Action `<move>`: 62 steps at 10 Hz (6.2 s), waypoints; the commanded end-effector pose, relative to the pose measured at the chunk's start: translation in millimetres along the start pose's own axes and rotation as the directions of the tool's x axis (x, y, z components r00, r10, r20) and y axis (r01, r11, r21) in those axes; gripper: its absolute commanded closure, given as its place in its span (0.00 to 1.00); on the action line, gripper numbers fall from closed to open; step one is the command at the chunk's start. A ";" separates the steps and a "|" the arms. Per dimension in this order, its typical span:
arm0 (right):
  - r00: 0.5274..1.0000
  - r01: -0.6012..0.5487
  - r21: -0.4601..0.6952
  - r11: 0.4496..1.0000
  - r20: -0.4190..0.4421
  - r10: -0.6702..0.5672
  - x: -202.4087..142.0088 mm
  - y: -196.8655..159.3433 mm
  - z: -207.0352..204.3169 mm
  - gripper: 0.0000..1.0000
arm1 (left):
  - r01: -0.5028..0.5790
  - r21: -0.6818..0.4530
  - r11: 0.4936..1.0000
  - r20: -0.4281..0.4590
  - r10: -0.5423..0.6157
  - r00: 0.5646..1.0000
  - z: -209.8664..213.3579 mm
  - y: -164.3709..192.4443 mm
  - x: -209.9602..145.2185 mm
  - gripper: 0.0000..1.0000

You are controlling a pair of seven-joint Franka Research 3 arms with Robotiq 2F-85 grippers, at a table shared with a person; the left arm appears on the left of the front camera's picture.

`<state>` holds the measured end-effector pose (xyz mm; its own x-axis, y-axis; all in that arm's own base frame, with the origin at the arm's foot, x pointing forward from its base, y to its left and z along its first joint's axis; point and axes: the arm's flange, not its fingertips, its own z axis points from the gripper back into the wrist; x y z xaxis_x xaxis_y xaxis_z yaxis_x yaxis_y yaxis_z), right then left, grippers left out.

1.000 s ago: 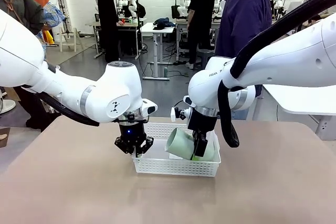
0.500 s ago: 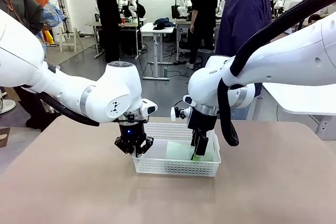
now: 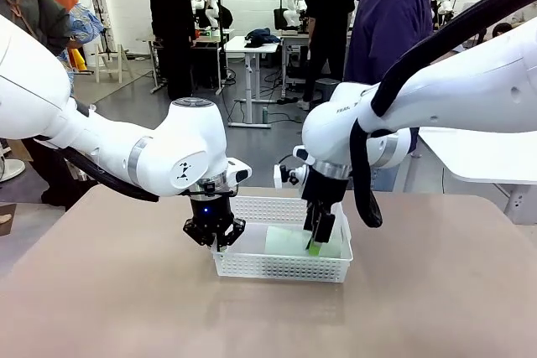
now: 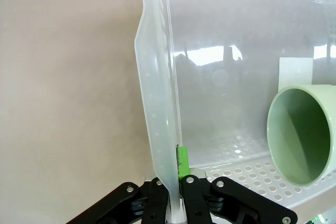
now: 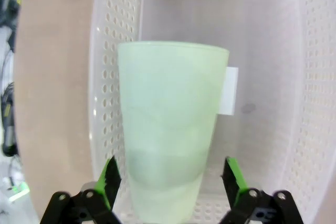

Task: Clean and organize the cups into the basket.
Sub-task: Pick up the Organizing basket and move it to the center of the table, then pick up the Reusable plastic cup from the right side of the table and place it inside the Organizing basket, then pick up the Reusable plastic cup from the right side of the table and stack it inside the Organizing basket in the center of the table.

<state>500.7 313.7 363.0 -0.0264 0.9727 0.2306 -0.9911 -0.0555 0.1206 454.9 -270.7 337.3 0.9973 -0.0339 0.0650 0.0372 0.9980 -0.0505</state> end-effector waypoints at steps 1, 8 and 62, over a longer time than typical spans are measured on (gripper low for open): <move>0.988 -0.048 -0.120 0.992 0.137 0.065 -43.8 38.6 52.0 0.00 | 0.002 0.000 1.000 0.003 -0.002 1.000 -1.0 -0.2 -1.4 1.00; 0.729 0.122 -0.326 0.937 0.671 0.139 -302.4 115.5 146.9 0.00 | 0.002 0.000 1.000 0.003 -0.002 1.000 -1.0 -0.2 -1.4 1.00; 0.511 -0.067 -0.043 0.997 0.856 0.071 -397.9 -2.0 -47.6 0.00 | 0.002 0.000 1.000 0.003 -0.002 1.000 -1.0 -0.2 -1.4 1.00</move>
<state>501.5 -63.0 227.8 0.0548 0.3054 0.9507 -0.9934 -0.0798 0.0829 454.6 -270.6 337.3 0.9973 -0.0339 0.0650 0.0372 0.9980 -0.0502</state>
